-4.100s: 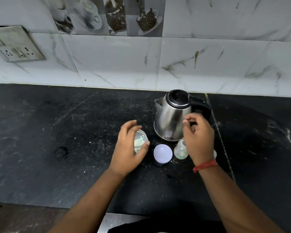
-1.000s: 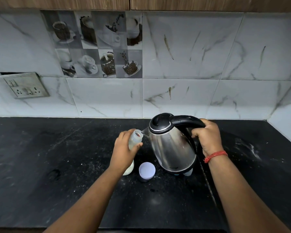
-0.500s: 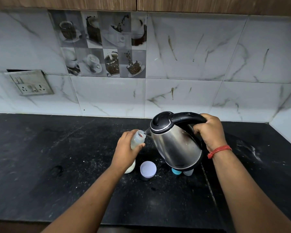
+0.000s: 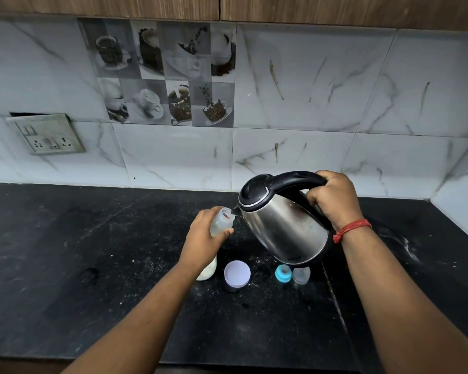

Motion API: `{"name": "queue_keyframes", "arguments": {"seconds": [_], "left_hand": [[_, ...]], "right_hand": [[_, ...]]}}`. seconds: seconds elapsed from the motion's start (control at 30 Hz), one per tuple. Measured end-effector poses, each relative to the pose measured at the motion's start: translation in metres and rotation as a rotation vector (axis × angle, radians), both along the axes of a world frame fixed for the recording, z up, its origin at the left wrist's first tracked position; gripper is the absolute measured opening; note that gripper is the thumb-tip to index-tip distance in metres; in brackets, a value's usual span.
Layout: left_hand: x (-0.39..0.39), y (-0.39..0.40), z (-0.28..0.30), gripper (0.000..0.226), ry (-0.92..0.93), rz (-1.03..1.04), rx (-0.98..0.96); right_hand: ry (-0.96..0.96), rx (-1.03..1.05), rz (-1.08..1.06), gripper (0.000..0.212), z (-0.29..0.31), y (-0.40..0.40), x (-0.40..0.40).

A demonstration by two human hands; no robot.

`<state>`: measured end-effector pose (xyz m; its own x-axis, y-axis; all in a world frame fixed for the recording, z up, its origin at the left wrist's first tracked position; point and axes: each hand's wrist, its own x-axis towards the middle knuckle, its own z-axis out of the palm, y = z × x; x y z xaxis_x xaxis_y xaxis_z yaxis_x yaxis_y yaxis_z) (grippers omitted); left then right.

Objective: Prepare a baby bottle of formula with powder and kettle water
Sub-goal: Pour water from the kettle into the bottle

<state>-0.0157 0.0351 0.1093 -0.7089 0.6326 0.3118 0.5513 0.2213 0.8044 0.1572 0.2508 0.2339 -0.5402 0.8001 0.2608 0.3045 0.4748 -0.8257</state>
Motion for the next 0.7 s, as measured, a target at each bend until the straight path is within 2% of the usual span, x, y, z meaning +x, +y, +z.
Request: {"name": "queue_keyframes", "arguments": {"seconds": [0.7], "left_hand": [[-0.012, 0.011, 0.011, 0.051, -0.005, -0.014, 0.042]], "right_hand": [[-0.029, 0.107, 0.058, 0.020, 0.030, 0.011, -0.016]]}}
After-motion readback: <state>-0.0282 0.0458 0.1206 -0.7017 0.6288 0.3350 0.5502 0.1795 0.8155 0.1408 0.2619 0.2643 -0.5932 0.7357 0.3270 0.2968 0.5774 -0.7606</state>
